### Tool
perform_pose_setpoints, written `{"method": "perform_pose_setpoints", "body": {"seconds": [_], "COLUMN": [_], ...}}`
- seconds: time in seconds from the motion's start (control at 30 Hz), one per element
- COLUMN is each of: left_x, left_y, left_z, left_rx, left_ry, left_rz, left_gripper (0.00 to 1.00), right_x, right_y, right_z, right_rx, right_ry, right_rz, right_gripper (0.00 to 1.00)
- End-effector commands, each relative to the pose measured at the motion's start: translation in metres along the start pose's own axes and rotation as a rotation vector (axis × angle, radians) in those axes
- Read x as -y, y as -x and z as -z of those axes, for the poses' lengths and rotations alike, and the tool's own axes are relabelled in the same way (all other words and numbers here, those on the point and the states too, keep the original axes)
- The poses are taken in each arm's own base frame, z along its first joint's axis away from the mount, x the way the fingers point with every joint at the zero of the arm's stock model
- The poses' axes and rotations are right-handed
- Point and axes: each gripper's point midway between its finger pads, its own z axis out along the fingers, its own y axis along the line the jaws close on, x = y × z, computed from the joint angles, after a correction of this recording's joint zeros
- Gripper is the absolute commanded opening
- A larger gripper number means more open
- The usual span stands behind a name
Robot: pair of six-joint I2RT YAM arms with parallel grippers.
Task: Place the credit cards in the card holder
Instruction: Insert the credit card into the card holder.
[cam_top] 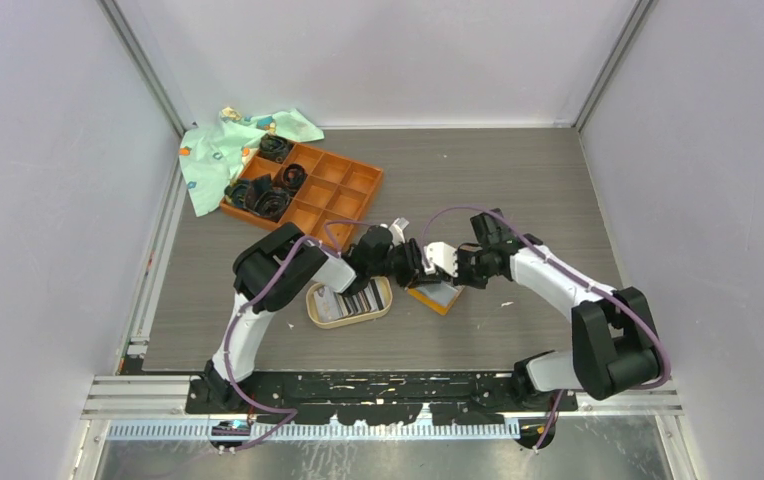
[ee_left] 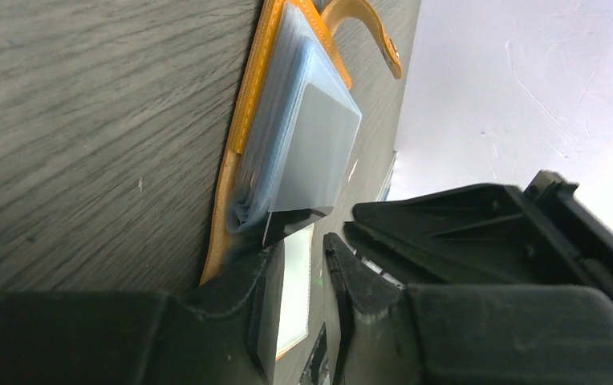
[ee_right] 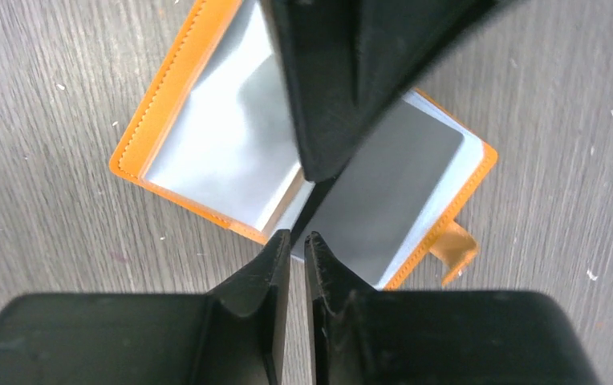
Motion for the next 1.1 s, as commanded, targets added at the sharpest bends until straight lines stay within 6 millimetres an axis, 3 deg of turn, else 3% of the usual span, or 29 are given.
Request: {"method": "perform_pose_setpoints", "body": {"seconds": [0.0, 0.17, 0.37, 0.53, 0.73, 1.07], "left_x": [-0.022, -0.022, -0.019, -0.008, 0.000, -0.007], "left_y": [-0.007, -0.011, -0.016, -0.022, -0.024, -0.021], "left_z": [0.010, 0.019, 0.028, 0.034, 0.043, 0.046], "left_rx": [-0.003, 0.002, 0.007, 0.013, 0.049, 0.065], "left_ry": [0.086, 0.133, 0.157, 0.169, 0.207, 0.263], "left_rz": [-0.024, -0.080, -0.141, -0.232, -0.340, -0.375], "left_gripper": [0.26, 0.26, 0.25, 0.24, 0.21, 0.10], "right_x": [0.014, 0.021, 0.034, 0.048, 0.052, 0.051], "right_y": [0.029, 0.034, 0.038, 0.031, 0.018, 0.002], "right_z": [0.027, 0.043, 0.048, 0.043, 0.032, 0.019], "right_rx": [0.191, 0.301, 0.312, 0.260, 0.187, 0.101], "right_ry": [0.001, 0.017, 0.020, 0.003, 0.016, 0.031], "right_rz": [-0.136, -0.291, -0.476, -0.643, -0.737, -0.792], "right_gripper": [0.19, 0.27, 0.28, 0.28, 0.27, 0.25]}}
